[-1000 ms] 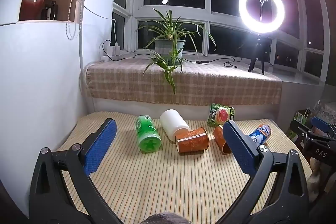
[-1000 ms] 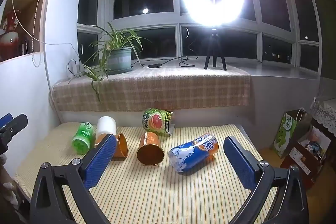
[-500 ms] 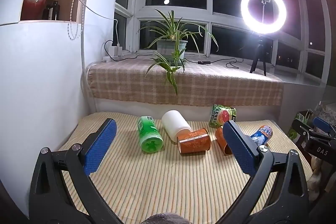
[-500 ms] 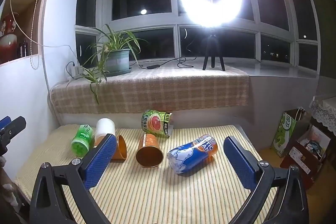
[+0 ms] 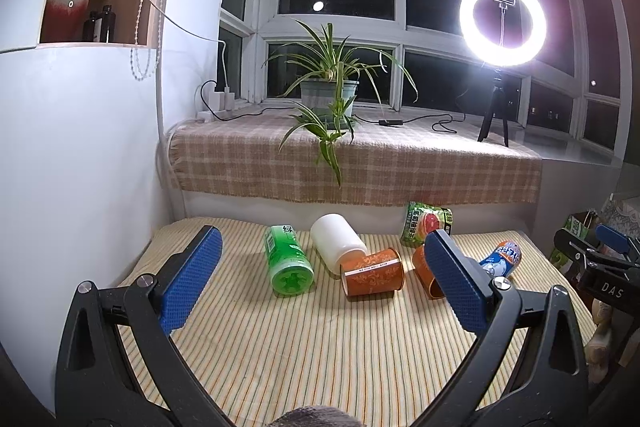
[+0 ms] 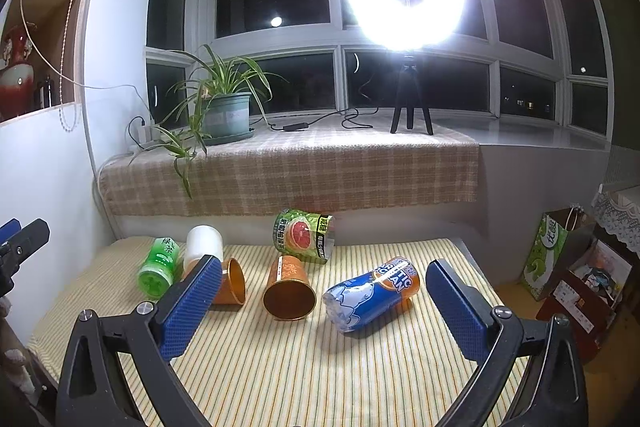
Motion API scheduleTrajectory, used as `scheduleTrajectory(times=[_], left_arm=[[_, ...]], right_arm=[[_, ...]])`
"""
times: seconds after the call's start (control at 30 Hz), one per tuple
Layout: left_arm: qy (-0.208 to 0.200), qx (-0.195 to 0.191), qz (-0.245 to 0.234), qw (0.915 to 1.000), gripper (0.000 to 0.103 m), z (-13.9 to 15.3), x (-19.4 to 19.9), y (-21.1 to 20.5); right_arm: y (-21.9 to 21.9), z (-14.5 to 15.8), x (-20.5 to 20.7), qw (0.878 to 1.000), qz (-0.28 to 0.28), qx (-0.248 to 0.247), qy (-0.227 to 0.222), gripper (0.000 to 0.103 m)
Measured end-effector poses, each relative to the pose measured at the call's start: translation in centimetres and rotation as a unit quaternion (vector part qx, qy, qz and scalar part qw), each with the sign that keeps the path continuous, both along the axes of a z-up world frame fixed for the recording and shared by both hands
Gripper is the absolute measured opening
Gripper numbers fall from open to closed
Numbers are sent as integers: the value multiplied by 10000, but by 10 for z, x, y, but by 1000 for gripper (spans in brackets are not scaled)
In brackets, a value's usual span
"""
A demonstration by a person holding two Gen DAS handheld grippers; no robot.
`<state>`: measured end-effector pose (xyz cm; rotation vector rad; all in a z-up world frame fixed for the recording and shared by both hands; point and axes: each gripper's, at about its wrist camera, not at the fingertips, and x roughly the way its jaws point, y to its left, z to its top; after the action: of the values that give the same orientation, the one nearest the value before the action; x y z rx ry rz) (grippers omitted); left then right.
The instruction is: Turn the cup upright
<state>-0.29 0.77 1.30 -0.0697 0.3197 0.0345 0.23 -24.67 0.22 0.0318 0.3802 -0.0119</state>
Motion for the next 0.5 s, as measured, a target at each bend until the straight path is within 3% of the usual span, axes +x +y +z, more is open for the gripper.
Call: scheduleTrajectory(times=[0.5], left_arm=[[-13,11,5,10000,103,-1,-1,-1]], right_arm=[[5,-1,2,10000,14,-1,25,103]])
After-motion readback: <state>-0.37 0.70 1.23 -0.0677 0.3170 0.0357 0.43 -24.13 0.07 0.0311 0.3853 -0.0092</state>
